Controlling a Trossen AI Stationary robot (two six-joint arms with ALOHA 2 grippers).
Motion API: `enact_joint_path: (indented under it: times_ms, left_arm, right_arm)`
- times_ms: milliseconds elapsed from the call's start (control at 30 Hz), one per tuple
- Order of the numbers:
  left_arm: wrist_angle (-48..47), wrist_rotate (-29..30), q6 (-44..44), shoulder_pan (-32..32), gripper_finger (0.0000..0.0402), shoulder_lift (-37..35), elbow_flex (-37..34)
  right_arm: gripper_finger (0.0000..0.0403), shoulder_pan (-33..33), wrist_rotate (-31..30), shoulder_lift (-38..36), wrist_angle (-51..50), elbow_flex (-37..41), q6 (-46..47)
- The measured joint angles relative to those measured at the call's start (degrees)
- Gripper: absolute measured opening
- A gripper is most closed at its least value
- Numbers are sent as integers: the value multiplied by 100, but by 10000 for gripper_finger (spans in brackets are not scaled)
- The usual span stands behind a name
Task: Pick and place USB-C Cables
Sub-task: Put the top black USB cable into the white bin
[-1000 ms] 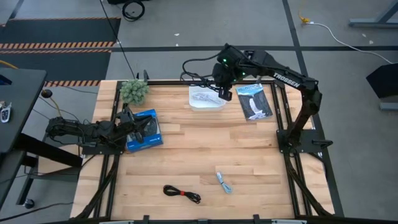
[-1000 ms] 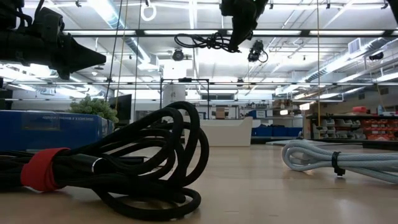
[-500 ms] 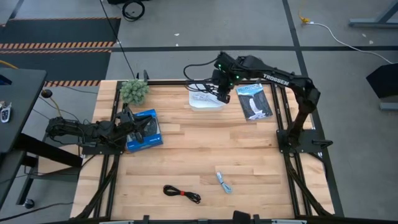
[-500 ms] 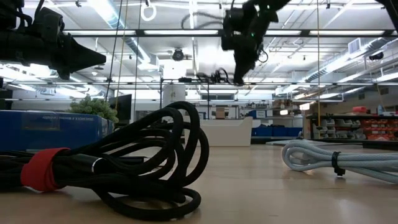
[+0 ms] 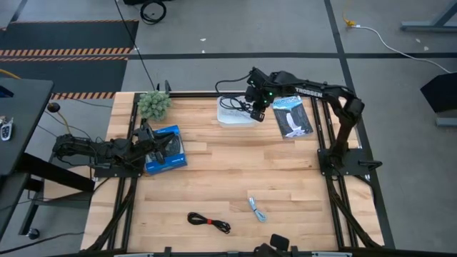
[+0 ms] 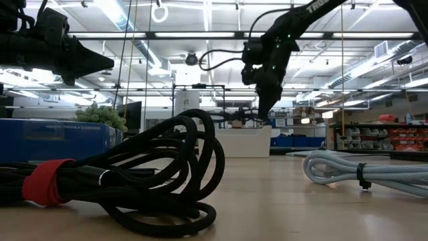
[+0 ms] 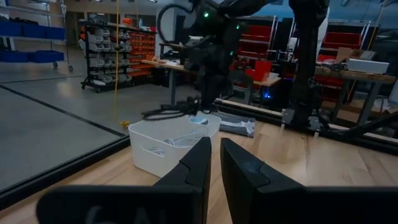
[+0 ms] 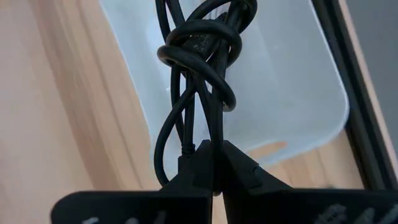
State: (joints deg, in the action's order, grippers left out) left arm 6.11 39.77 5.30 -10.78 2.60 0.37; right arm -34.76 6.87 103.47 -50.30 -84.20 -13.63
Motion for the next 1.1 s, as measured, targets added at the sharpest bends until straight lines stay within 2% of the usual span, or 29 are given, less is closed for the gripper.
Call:
enact_joint_path:
  times_ms: [300, 900, 1100]
  left_arm:
    - [0, 0, -1, 1, 43, -1, 0]
    - [0, 1, -1, 0, 43, -1, 0]
    - [0, 0, 0, 1, 43, -1, 1]
  right_arm:
    - [12, -16, -10, 648, 210, 1, -9]
    - [23, -26, -134, 1256, 484, -22, -128]
    - [58, -20, -164, 1249, 499, -11, -69]
